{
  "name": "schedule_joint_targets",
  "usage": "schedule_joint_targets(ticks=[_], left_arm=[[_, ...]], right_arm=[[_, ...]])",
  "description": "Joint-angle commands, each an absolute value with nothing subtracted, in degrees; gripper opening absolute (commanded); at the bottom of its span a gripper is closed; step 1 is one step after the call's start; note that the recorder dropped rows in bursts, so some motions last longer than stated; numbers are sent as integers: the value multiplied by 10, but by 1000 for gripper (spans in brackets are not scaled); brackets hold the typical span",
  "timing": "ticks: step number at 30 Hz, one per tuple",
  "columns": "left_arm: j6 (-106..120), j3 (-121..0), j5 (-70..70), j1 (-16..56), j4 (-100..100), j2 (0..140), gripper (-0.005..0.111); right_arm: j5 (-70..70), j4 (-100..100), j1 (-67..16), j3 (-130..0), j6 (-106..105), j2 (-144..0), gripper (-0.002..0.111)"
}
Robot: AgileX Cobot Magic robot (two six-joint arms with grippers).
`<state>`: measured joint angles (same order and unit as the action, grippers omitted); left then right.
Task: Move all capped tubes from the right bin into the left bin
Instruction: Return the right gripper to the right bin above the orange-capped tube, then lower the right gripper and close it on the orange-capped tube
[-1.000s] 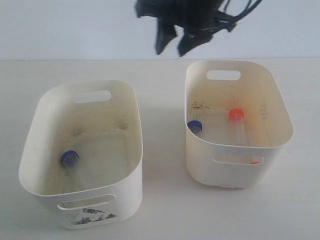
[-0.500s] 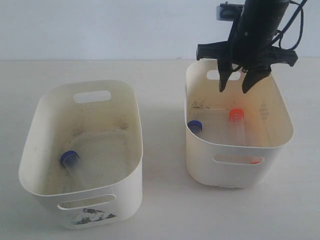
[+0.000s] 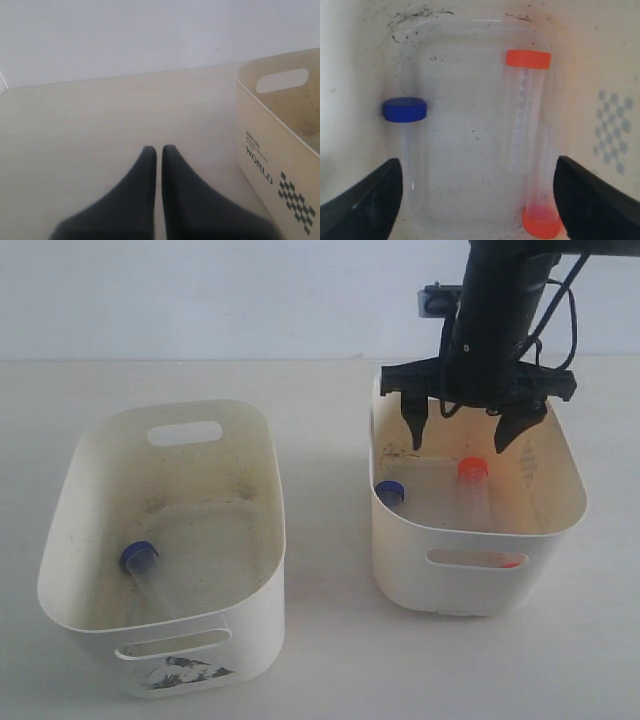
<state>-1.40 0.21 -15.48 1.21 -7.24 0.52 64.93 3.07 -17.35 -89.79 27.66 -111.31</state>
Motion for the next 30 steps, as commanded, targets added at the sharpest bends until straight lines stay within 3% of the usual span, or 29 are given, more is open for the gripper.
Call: schedule_joint_targets(ticks=[1, 30], left_arm=[[-21, 0, -149, 10, -66, 4, 4], [-21, 0, -149, 10, -66, 4, 4]], right_arm=[[646, 34, -172, -896, 289, -1128, 78], [636, 126, -189, -893, 346, -1206, 78]])
